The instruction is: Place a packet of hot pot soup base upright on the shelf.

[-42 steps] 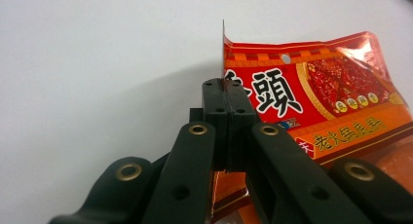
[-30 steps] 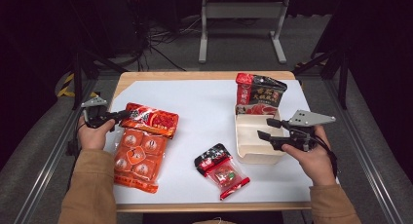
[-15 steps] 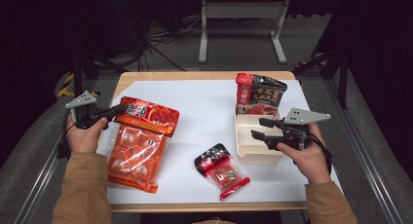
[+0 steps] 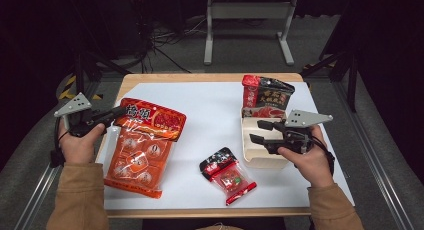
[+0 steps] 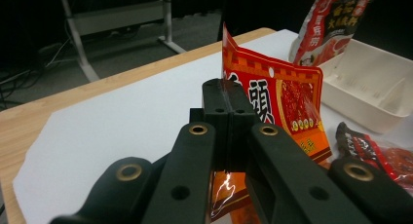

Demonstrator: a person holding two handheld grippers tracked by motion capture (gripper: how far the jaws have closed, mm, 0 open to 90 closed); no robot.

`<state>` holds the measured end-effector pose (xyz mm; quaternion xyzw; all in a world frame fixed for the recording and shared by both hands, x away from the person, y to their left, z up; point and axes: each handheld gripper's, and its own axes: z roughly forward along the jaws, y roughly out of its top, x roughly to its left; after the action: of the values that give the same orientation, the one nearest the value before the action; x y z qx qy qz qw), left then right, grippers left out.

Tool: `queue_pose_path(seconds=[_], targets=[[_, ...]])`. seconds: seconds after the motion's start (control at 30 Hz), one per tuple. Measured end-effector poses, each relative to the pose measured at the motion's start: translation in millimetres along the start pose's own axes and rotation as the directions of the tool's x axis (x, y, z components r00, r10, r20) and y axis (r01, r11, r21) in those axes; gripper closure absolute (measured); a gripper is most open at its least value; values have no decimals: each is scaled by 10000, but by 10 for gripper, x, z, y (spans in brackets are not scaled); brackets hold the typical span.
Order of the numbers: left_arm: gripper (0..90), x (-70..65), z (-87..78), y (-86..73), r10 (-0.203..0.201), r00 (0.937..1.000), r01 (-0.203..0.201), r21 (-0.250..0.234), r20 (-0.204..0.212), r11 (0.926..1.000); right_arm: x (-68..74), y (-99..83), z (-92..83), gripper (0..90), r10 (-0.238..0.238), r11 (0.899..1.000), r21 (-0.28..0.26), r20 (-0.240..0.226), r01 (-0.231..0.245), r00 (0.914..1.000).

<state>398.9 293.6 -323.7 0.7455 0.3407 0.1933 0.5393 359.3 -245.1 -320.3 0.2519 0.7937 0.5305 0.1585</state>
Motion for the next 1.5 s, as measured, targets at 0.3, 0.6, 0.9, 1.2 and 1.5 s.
queue_pose_path(seconds=[0.3,0.6,0.9,1.2,1.5], targets=[[900,-187,-99,170,528,9963,-512,-256,676,9984,85,28,-6,446,-91,9999,-61,-45,91,9999],[900,-352,-153,279,1187,9859,-1132,-521,1176,9922,198,59,97,419,-355,9993,89,-220,357,9991],[900,-430,-231,318,1443,9801,-1357,-700,1364,9883,321,86,259,373,-602,9980,172,-550,612,9967],[900,-591,-329,389,2145,9613,-1980,-1079,1730,9743,482,133,536,364,-889,9952,295,-1286,934,9877],[900,-706,-358,439,2689,9377,-2406,-1469,2201,9594,539,177,722,329,-1034,9941,189,-1434,1072,9842]])
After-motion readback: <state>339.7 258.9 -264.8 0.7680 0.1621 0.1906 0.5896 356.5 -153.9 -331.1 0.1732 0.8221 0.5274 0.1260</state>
